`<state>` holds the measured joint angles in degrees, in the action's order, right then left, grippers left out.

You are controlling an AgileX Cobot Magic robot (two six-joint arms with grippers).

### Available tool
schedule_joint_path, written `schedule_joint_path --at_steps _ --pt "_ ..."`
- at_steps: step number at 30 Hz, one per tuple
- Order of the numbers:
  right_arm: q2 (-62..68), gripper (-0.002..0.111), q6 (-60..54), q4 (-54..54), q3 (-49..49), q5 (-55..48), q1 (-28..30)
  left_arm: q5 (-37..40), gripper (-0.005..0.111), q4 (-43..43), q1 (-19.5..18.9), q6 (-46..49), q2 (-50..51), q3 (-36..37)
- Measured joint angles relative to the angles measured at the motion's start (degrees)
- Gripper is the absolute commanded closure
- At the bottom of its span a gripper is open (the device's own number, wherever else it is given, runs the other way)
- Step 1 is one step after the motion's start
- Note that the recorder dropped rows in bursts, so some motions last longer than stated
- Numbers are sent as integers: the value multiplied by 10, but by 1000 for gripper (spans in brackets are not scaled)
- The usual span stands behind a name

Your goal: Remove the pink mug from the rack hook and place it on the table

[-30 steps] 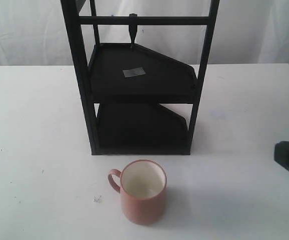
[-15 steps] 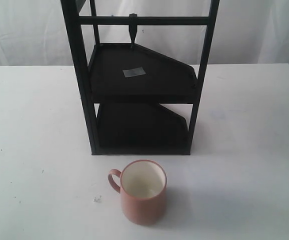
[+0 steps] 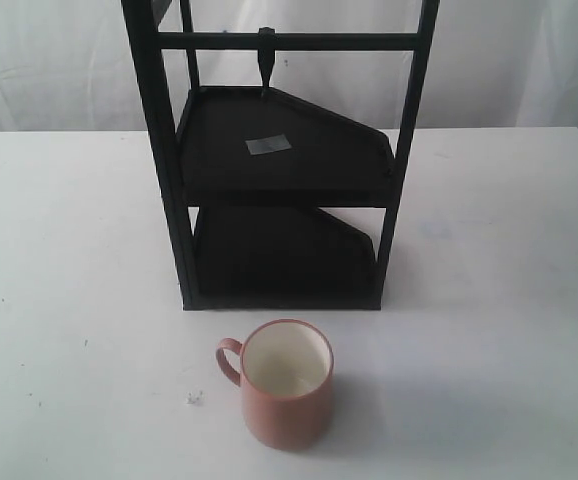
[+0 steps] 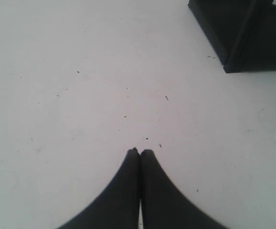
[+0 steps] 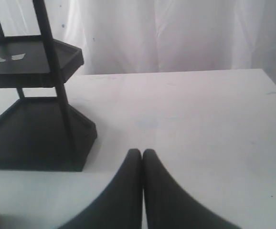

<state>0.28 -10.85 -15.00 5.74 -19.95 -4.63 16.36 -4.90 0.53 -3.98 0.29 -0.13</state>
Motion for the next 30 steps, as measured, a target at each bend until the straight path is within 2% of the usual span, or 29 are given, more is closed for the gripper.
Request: schedule_joint_path --at_steps 4,8,30 --pt "0 108 62 78 -19 37 0 0 107 0 0 0 0 0" --pt "0 108 79 110 -35 50 0 0 107 0 0 0 0 0" --pt "0 108 83 114 -43 54 0 0 107 0 0 0 0 0"
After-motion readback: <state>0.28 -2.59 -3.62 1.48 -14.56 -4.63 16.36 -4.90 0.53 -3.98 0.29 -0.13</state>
